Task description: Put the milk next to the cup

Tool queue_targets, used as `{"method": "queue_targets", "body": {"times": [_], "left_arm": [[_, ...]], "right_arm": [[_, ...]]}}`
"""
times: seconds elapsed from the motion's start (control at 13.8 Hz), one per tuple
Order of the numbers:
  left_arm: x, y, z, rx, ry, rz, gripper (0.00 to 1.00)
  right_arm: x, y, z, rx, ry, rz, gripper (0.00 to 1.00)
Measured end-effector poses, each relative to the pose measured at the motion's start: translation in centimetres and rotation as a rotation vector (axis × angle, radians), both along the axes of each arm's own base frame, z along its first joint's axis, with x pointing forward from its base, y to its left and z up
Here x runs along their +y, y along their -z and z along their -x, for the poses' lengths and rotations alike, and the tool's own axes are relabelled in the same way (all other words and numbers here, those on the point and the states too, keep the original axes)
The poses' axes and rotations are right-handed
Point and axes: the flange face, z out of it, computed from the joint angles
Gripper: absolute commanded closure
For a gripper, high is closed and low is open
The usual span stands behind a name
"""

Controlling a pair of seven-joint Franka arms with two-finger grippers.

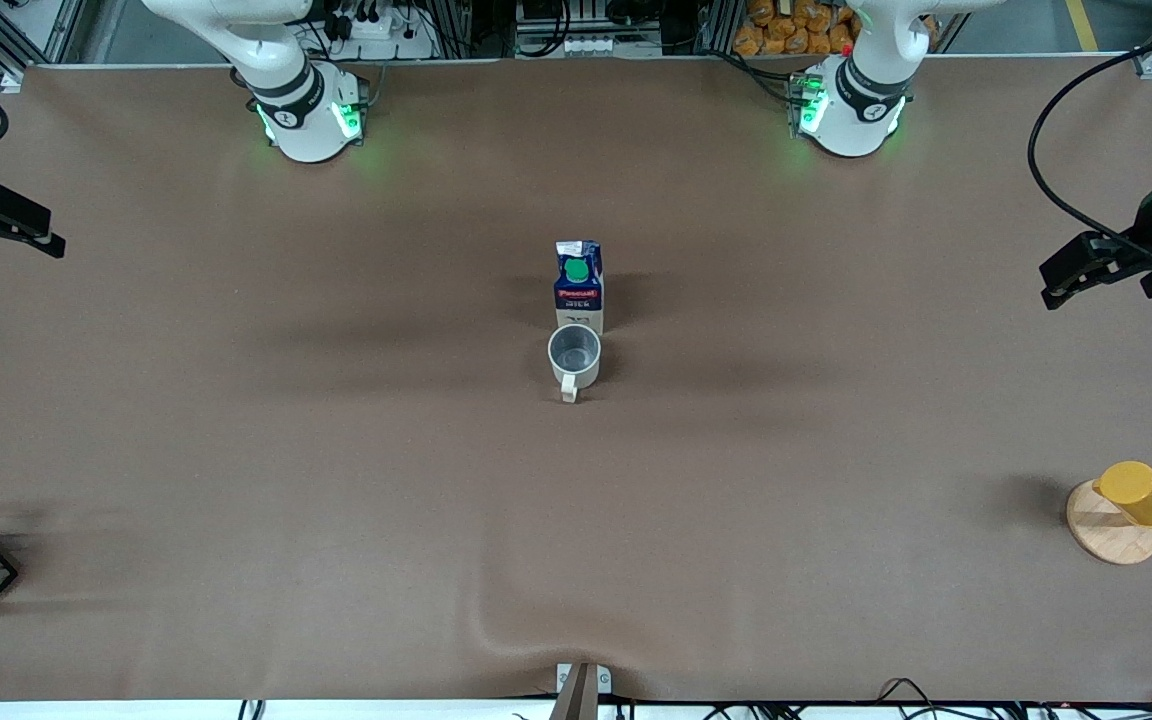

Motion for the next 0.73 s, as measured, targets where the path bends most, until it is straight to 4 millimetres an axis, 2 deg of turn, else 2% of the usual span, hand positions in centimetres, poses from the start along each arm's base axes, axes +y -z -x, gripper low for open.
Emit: {"method": "queue_targets", "body": {"times": [0.22,0.44,0.73], "left_arm": [[-0.7,-0.3,1.3,0.044,0.001,0.057,0.00],[-0.6,0.7,2.4,0.076,-0.003,0.062,0.00],[-0.6,0.5,2.9,0.075,-0.003,0.063,0.00]], "right_arm": [[0.0,0.0,0.0,-0.002,0.000,0.000,0.00],[-0.1,-0.1,0.0,-0.002,0.001,0.001,0.00],[-0.1,-0.1,0.0,-0.002,0.002,0.001,0.00]]}}
